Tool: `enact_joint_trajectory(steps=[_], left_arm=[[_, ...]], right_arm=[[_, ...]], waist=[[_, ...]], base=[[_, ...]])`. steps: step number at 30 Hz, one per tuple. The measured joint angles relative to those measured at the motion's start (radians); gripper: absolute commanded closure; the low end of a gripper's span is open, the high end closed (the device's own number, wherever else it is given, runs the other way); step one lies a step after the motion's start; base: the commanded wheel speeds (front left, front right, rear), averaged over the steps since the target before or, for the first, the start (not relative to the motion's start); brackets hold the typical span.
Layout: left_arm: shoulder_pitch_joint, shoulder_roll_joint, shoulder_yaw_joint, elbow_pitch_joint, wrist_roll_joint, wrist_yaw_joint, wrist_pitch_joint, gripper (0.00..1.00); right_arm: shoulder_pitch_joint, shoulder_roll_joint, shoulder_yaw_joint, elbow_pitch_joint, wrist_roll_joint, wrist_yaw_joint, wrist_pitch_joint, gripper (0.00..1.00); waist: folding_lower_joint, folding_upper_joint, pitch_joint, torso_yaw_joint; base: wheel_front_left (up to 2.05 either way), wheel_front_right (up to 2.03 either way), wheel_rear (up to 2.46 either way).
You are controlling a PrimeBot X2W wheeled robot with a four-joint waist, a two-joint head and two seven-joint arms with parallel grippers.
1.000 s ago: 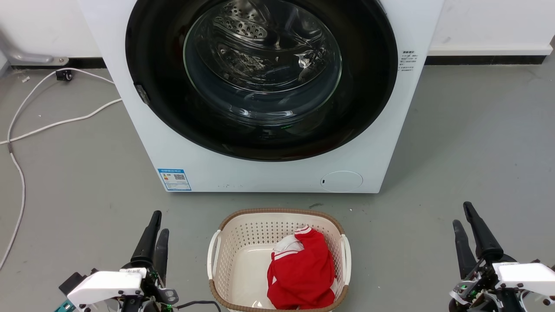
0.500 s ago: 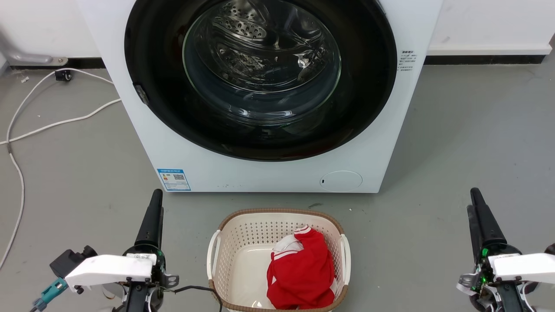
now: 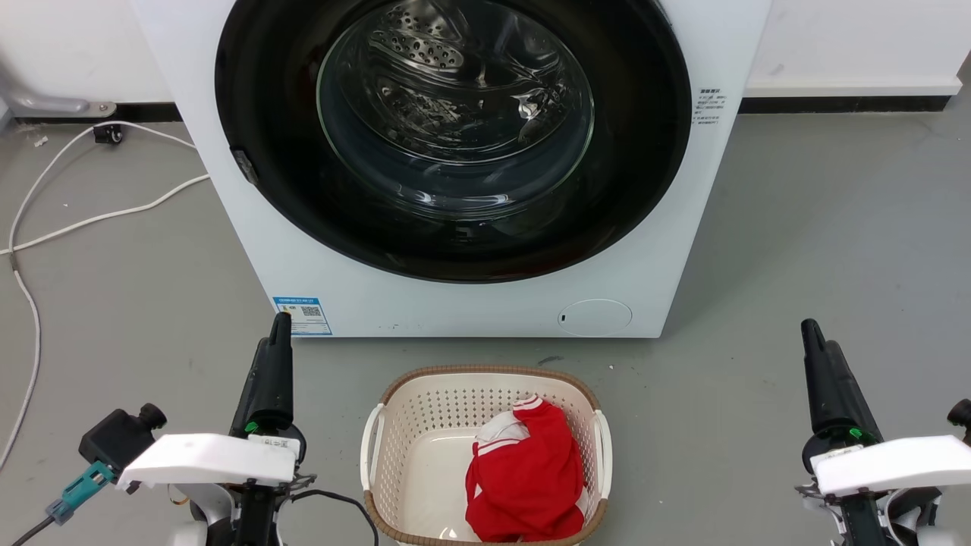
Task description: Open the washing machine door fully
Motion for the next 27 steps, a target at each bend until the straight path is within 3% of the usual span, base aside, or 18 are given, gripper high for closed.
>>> enact_joint_trajectory(steps=[18,27], left_arm=[[0.0,0.014,-0.036,0.004,0.38,0.0,-0.058,0.0],[0.001,0.032,-0.061,0.017,0.52,0.023,-0.085,0.0]], right_arm=[[0.037,0.0,0.022,0.005,-0.315,0.0,-0.052,0.0],[0.037,0.001,0.028,0.003,-0.448,0.0,-0.064,0.0]], waist=[[0.0,0.0,-0.006,-0.005],[0.0,0.0,-0.009,-0.005]], base=[[0.0,0.0,0.0],[0.0,0.0,0.0]])
